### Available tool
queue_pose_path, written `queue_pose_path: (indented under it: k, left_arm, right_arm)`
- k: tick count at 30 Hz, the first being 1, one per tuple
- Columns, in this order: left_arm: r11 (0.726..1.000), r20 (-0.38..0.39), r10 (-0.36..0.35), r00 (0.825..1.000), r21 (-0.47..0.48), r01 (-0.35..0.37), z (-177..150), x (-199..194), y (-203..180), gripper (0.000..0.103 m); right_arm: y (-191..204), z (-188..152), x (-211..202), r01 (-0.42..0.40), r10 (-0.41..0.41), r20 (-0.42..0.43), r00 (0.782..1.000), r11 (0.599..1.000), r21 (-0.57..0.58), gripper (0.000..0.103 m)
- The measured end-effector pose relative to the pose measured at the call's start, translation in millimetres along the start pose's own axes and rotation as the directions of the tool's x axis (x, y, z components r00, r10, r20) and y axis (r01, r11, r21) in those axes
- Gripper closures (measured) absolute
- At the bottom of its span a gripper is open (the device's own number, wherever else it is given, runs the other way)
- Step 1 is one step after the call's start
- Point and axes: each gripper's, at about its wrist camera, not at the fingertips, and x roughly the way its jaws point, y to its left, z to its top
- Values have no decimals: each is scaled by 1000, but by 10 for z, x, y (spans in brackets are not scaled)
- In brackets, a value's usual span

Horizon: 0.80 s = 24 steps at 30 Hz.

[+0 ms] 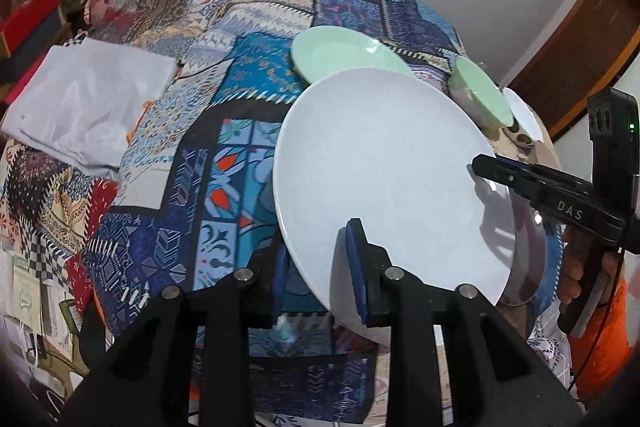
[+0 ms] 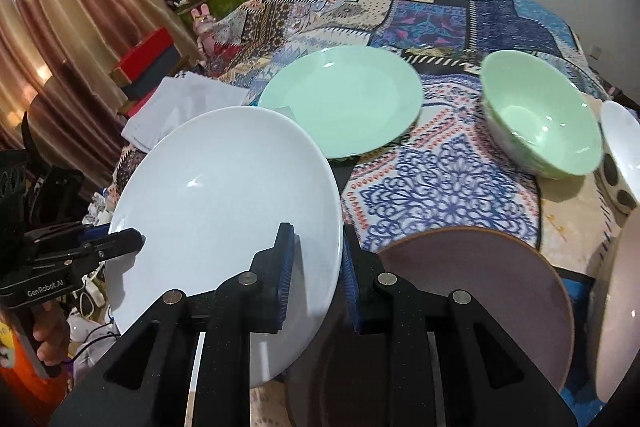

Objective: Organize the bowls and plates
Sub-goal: 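Lift the white plate with both tools and carry it over the dark brown plate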

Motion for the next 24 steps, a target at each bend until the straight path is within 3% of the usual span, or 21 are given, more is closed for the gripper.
queue_pose_path:
  k: [24]
  left_arm:
    - [989, 2, -80, 997, 122, 80, 31, -17, -888, 76]
  right_arm:
    - [-518, -364, -717, 83, -92, 87, 992, 992, 96, 82]
